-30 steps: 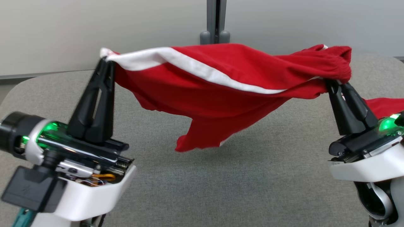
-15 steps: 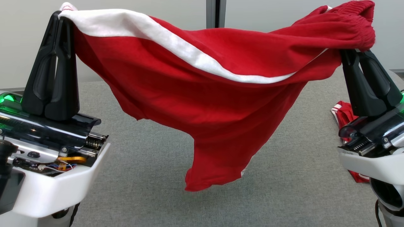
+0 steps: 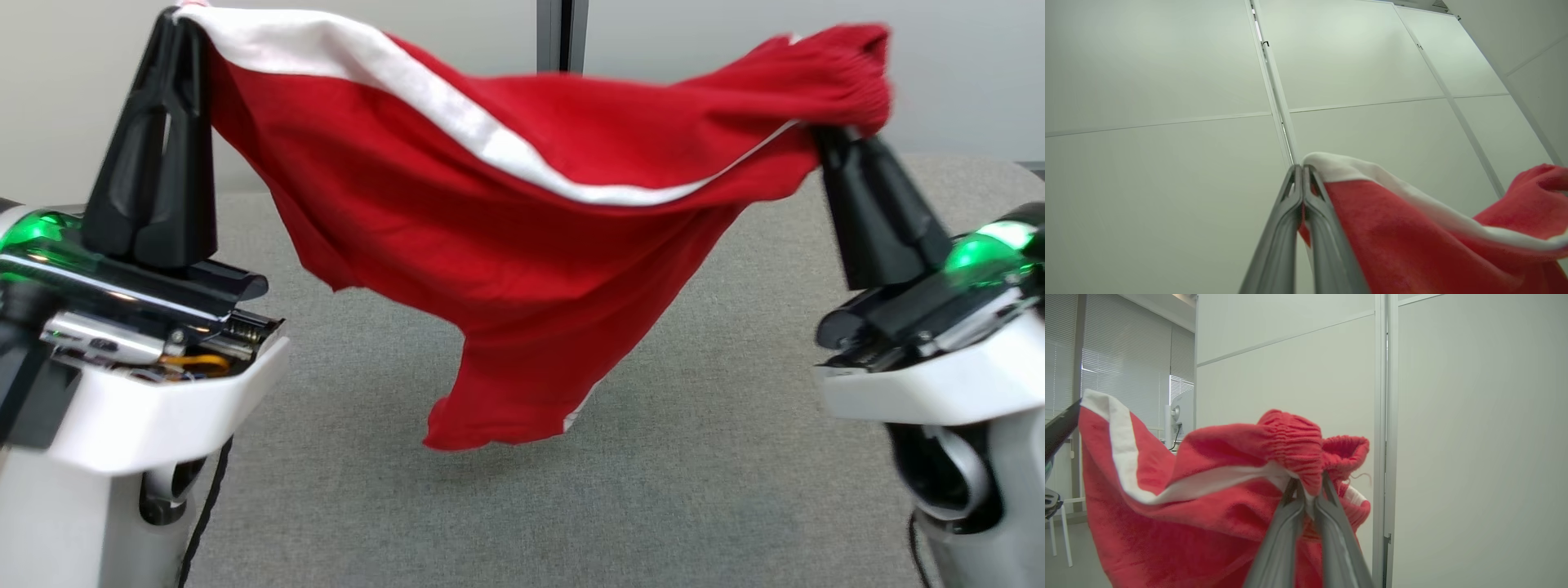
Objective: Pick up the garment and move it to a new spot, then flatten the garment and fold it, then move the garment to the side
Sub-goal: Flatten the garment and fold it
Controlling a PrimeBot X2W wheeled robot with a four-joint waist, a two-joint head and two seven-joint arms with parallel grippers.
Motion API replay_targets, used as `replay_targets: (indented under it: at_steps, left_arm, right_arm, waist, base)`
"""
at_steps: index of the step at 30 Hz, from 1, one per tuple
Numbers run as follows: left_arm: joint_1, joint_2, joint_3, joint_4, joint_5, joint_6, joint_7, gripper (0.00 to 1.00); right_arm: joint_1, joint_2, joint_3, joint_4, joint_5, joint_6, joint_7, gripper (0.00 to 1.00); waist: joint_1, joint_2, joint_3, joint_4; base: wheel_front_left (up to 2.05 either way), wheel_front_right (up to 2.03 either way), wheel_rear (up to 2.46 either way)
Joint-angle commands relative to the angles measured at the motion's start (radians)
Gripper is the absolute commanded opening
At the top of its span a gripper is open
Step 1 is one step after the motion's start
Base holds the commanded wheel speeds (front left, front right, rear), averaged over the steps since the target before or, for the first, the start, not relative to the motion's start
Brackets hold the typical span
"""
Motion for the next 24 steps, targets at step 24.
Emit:
replay_targets:
  at_steps: [24]
  left_arm:
    - [0.292, -0.142, -0.134, 0.646, -0.174, -0.069, -0.036, 0.00]
  right_arm:
    - [0.159, 0.060, 0.152, 0.716, 0.259, 0.000, -0.212, 0.00]
  waist:
    - [0.0000, 0.0000, 0.137, 0.003]
  base:
    - [0.00, 0.00, 0.00]
